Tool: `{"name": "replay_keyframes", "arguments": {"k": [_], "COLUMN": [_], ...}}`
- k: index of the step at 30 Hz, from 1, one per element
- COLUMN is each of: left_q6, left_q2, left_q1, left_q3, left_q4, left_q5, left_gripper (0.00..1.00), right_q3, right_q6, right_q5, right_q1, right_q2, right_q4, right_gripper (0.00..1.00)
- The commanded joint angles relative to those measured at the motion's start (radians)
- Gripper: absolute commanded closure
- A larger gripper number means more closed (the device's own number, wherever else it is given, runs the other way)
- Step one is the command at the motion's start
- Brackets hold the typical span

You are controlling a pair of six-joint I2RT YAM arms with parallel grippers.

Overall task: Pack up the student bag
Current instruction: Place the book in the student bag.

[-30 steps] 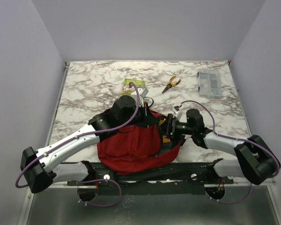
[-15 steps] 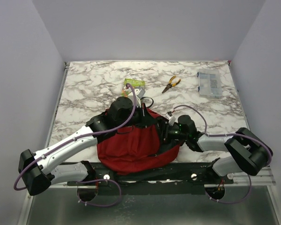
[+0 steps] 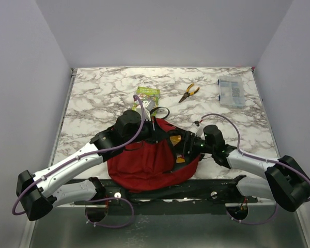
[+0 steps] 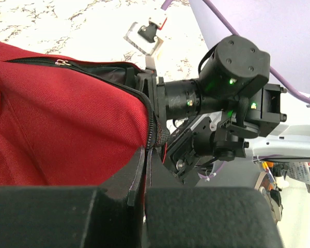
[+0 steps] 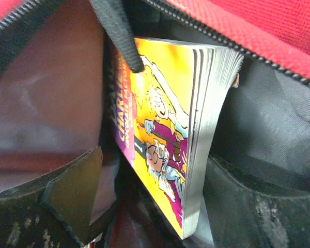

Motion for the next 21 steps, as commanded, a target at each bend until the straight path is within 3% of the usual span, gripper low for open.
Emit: {"name": "replay_keyframes", "arguments": {"k": [1,3,4,9,11,21], "left_q6": [-0.009,-0.014,-0.014,-0.03,-0.026,-0.041], "left_q2": [0.007,0.022,0.026,0.021,0.027,0.022], "left_q1": [0.004,0.004,0.004,0.004,0.006,0.005], "left_q3": [0.015,0.025,0.027,0.004,0.0,-0.001], "left_q4": [0.032,0.033,0.034,0.035,0.035,0.032], "left_q5": [0.033,0.03,0.025,0.018,0.02,0.017], "left_gripper": [1.0,1.0,1.0,1.0,1.0,1.0], "right_q3": [0.039,0.072,0.072,0.05,0.033,0.092], "right_q6": [0.003,0.07,0.092,0.025,0.015,0.13], "right_q5": [0.129,0.05,0.037,0.137,0.136,0.019], "right_q1": [0.121,0.149,0.148,0.127,0.116,0.193], "right_q2": [0.059,0.152,0.163,0.058,0.049,0.252], "right_q4": [0.049,0.173,0.206,0.0,-0.002,0.339], "right_gripper": [0.28,0.43,0.44,0.43,0.42,0.44]}}
